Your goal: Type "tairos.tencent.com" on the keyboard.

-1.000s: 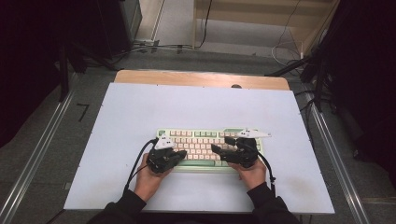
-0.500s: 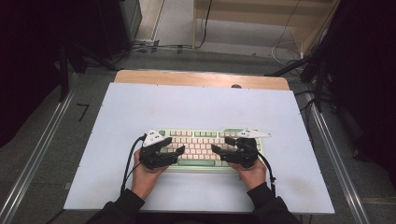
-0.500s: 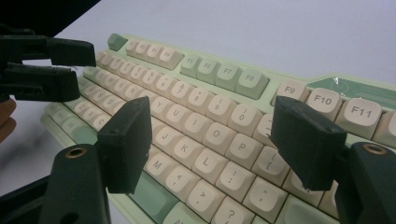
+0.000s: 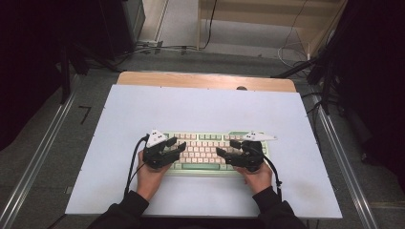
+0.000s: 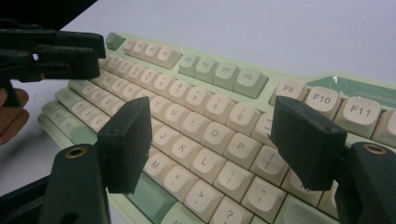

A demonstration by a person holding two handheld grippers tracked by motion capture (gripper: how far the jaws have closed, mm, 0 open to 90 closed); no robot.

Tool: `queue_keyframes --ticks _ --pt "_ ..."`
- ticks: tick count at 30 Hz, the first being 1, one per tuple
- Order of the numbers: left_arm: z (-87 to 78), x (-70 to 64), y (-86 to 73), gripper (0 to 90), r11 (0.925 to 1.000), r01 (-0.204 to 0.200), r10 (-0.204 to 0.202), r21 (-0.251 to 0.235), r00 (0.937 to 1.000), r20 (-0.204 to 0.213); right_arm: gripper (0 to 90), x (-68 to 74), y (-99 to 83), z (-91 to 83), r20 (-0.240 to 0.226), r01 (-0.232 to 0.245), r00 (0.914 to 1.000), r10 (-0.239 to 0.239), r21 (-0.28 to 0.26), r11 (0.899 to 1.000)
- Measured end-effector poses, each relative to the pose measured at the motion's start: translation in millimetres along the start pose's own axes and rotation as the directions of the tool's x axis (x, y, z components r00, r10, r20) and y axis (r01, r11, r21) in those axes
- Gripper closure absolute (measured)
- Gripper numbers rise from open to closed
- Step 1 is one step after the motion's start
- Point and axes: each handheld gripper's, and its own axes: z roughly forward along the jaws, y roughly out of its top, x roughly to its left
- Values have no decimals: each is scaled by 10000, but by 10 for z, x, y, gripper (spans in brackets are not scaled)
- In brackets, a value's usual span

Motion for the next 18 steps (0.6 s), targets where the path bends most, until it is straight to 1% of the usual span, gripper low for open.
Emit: queue_keyframes --ticks 2,4,8,10,12,18 --pt "30 4 11 822 9998 52 -55 183 9998 192 274 7 -1 5 -12 8 10000 -8 4 10000" --pt "59 -8 17 900 9993 -30 23 369 9998 215 275 5 0 8 -24 12 10000 -12 -12 10000" --pt "99 -30 29 900 9986 -110 96 522 9996 262 275 8 -8 11 -11 7 10000 -7 47 10000" --pt "111 -43 30 900 9978 -226 208 616 9993 305 276 11 -9 13 -18 27 10000 -27 37 10000" --pt "122 -51 21 900 9965 -345 325 761 9991 271 277 8 -7 13 -22 31 10000 -31 4 10000" --pt "138 -51 11 900 9946 -421 403 949 9990 200 278 13 -10 14 -27 36 10000 -35 35 10000"
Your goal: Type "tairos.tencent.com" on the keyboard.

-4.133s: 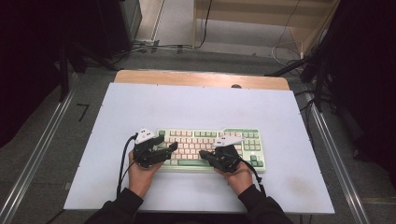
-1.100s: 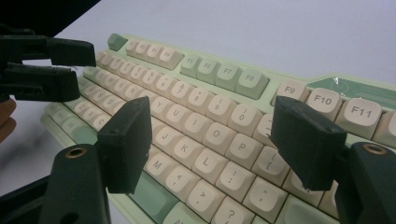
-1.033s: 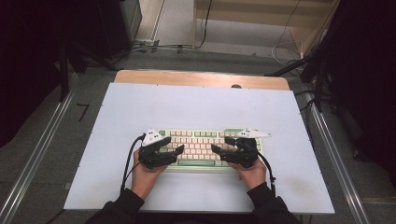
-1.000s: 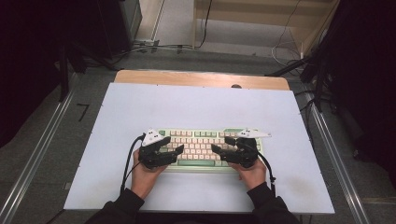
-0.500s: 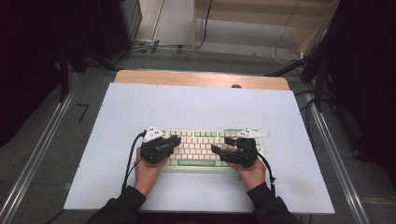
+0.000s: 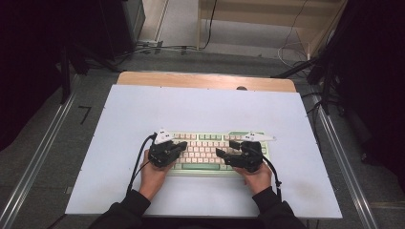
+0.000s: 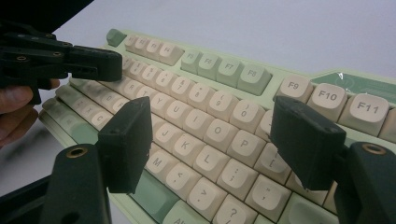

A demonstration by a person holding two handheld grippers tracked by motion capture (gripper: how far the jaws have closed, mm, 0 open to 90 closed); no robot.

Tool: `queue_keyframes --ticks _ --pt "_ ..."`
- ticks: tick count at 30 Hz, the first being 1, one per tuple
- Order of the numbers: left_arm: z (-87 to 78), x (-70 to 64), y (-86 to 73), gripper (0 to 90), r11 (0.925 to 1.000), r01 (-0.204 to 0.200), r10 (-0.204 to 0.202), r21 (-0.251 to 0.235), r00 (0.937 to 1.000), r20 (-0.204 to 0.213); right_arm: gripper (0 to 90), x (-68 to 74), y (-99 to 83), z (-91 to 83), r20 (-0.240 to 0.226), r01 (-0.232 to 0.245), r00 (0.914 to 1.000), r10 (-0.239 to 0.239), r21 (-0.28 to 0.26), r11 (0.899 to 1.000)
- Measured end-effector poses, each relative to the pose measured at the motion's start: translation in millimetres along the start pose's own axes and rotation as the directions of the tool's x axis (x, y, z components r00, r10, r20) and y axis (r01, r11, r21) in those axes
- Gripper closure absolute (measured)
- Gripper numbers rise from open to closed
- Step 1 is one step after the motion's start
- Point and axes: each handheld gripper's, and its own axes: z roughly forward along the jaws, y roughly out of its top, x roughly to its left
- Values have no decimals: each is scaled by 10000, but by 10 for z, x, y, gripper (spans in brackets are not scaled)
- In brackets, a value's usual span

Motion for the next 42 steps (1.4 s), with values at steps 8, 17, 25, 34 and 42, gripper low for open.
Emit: queue_keyframes --ticks 8,17,25,34,42 --pt "16 -4 -6 900 10000 -7 7 91 10000 -23 279 -2 0 -3 -6 -7 10000 7 -8 10000" --pt "0 -3 1 895 9998 213 -213 -7 9997 115 281 -1 -1 3 0 -16 10000 16 43 10000" --pt "-172 70 43 485 9924 712 -739 -1009 9970 -238 283 -7 -2 -9 38 17 10000 -17 17 10000" --pt "-350 159 -14 411 9864 942 -1046 -1345 9918 -728 335 5 -5 -11 180 66 9998 -67 64 10000" --pt "-331 192 -36 386 9858 1054 -1176 -1309 9890 -893 543 28 -19 -4 -132 232 9996 -231 72 9997"
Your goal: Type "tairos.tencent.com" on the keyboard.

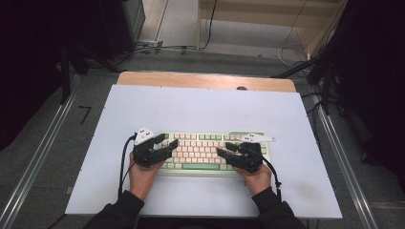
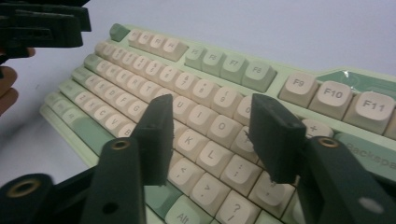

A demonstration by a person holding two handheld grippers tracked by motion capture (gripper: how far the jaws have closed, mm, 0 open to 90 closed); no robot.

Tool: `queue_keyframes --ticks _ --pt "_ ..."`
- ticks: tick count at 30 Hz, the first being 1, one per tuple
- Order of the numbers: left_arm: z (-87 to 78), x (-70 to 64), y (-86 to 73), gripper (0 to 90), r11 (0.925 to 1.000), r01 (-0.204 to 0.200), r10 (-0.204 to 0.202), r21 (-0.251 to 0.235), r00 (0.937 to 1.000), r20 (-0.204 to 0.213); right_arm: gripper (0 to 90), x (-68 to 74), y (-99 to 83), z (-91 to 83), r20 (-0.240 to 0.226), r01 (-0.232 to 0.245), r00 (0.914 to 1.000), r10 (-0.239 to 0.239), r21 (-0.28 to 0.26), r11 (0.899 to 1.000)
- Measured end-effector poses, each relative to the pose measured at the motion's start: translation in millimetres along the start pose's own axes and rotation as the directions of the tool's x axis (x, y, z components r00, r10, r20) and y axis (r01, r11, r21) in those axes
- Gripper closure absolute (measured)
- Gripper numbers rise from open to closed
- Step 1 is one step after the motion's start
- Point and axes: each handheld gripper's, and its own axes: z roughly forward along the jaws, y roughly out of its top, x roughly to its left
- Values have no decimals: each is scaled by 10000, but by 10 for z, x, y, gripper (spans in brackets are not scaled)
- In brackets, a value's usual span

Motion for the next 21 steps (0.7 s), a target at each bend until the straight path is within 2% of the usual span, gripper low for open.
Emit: queue_keyframes --ticks 5,9,21 --pt "1 -10 3 321 10000 -15 15 -5 10000 -12 770 50 -13 25 -235 552 9982 -549 126 9984" --pt "4 -8 5 297 10000 -42 42 -20 9999 -95 866 110 -27 62 -345 841 9960 -828 382 9957" --pt "19 -14 0 285 9998 -146 147 113 9998 -97 873 247 -24 175 -707 1284 9898 -1238 646 9896"
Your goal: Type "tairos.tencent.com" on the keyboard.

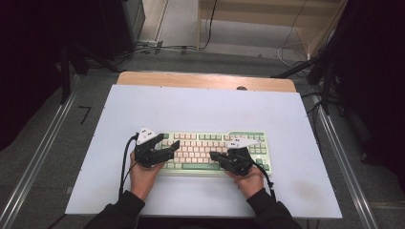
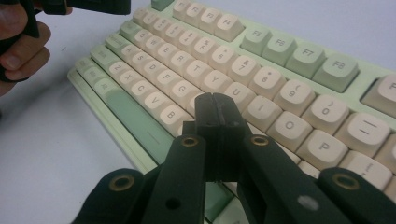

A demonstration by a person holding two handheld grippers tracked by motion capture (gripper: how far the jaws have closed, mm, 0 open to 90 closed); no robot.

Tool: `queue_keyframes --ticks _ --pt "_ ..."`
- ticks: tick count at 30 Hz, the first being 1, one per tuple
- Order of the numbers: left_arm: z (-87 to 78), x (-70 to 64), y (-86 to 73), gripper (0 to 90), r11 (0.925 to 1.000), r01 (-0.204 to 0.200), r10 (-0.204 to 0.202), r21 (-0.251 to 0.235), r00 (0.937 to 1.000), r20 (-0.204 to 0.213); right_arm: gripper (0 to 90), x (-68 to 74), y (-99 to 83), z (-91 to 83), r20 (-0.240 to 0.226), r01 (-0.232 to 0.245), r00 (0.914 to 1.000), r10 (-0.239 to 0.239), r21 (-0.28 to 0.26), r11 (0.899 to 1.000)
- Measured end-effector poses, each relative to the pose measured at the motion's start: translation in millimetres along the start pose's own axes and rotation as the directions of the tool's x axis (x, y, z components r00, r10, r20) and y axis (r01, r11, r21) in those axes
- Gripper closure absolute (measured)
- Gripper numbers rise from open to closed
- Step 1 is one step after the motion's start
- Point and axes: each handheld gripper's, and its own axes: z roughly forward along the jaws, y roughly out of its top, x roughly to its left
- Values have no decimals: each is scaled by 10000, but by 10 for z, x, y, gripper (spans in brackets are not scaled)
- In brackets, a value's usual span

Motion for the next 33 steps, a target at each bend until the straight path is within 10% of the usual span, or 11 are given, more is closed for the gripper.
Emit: queue_keyframes --ticks 33 --pt "24 -20 -8 288 9999 -115 115 119 9999 -15 872 96 1 127 -108 285 9995 -282 272 9992"
